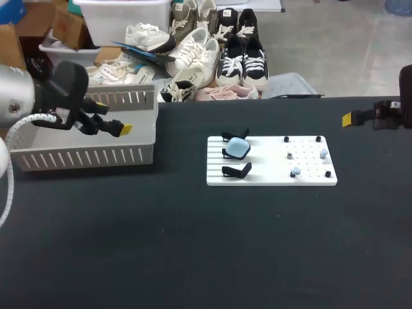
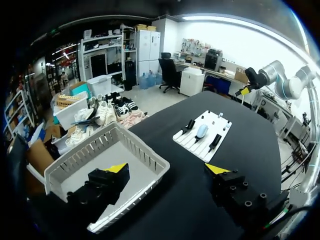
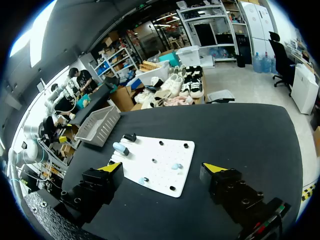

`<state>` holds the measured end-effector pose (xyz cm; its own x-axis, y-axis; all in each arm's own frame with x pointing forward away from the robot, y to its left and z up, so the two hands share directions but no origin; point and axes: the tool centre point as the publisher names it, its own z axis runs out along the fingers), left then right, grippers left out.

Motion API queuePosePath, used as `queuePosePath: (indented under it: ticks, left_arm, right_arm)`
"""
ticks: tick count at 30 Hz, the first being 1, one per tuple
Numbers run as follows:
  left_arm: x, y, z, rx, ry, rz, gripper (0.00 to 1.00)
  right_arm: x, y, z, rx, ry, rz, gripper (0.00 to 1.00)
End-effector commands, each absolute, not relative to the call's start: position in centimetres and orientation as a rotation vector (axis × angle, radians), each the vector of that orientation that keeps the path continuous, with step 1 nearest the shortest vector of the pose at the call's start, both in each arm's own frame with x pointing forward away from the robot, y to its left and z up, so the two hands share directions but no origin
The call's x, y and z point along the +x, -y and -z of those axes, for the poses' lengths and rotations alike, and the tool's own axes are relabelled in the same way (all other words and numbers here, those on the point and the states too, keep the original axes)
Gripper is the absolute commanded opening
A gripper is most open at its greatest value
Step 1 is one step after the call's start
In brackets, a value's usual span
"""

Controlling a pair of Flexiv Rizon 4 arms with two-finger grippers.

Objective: Pick up each earbud case from the left stands, insert the matching earbuds, close the lid, and place the case in the box.

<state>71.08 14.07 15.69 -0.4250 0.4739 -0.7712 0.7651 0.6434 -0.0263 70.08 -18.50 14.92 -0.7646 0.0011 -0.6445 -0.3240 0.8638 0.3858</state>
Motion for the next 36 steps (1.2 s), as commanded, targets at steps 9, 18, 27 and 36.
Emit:
queuePosePath:
  ticks: [9, 18, 27, 36]
  left_arm:
    - [73.3, -9.7, -14.8, 1.271, -1.837, 0.442, 1.0]
    - [74.8, -6.9, -15.2, 1.307, -1.813, 0.475, 1.0]
    - [74.8, -6.9, -15.2, 1.307, -1.813, 0.475, 1.0]
    - [74.8, -6.9, -15.2, 1.307, -1.813, 0.475, 1.0]
  right_arm:
    - [70.1, 18.5, -14.9, -0.234, -2.371, -0.641, 1.0]
    - [70.1, 18.5, -14.9, -0.234, -2.371, -0.641, 1.0]
    - [70.1, 18.5, -14.9, -0.234, -2.371, -0.641, 1.0]
    - [70.1, 18.5, -14.9, -0.234, -2.371, -0.641, 1.0]
